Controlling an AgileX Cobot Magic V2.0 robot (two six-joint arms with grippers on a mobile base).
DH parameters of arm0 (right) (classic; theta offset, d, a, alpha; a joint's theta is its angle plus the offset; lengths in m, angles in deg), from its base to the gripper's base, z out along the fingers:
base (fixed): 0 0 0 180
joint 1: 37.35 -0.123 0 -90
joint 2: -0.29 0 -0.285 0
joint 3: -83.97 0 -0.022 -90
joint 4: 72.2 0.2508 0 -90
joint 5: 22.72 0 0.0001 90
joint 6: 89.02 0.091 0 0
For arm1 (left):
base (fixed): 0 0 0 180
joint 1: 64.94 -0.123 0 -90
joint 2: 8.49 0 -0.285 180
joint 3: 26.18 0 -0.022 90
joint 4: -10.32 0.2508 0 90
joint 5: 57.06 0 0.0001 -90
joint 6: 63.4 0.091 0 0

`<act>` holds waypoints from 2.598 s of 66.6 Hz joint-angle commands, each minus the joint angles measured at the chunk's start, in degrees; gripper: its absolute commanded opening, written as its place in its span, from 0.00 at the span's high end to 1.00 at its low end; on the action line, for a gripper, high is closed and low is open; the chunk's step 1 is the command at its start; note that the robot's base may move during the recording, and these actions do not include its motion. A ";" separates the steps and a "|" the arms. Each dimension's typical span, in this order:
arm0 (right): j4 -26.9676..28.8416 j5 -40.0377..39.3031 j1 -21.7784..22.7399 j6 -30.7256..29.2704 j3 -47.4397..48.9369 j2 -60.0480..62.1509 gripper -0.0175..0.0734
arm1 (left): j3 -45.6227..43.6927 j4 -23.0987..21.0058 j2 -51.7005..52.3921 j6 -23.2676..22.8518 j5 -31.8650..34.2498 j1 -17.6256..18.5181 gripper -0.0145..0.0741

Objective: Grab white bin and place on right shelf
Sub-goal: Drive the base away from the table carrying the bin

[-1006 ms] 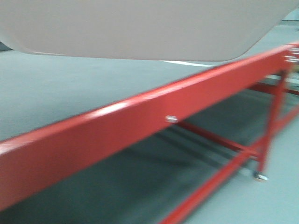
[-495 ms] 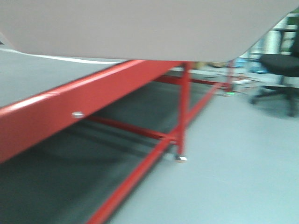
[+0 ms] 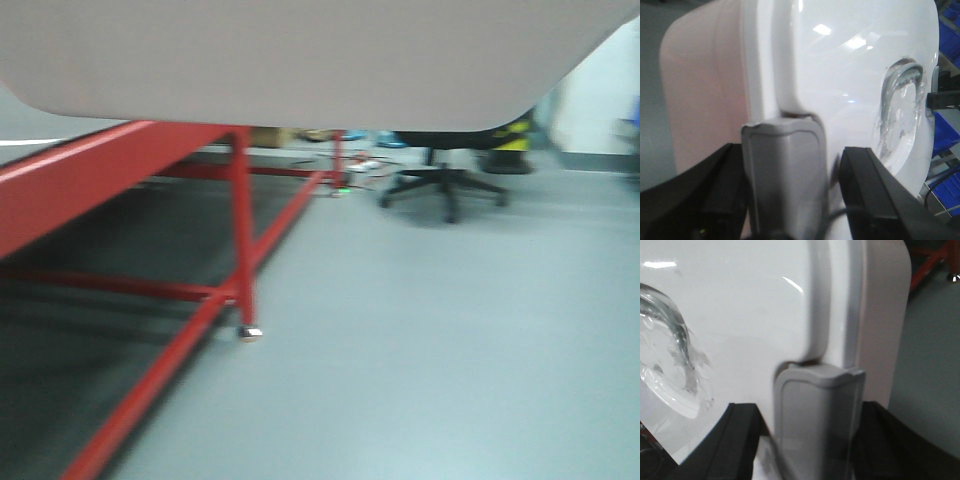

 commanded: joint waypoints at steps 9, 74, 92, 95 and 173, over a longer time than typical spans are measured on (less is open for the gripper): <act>8.85 4.31 -0.43 -0.64 2.18 0.81 0.34 | -2.15 -10.25 0.81 0.29 -3.05 0.87 0.54; 8.85 4.31 -0.43 -0.64 2.18 0.81 0.34 | -2.15 -10.15 0.81 0.29 -3.05 0.87 0.54; 8.85 4.31 -0.43 -0.64 2.18 0.81 0.34 | -2.15 -10.15 0.81 0.29 -3.05 0.87 0.54; 8.85 4.31 -0.43 -0.64 2.18 0.81 0.34 | -2.15 -10.15 0.81 0.29 -3.05 0.87 0.54; 8.85 4.31 -0.43 -0.64 2.18 0.81 0.34 | -2.15 -10.15 0.81 0.29 -3.05 0.87 0.54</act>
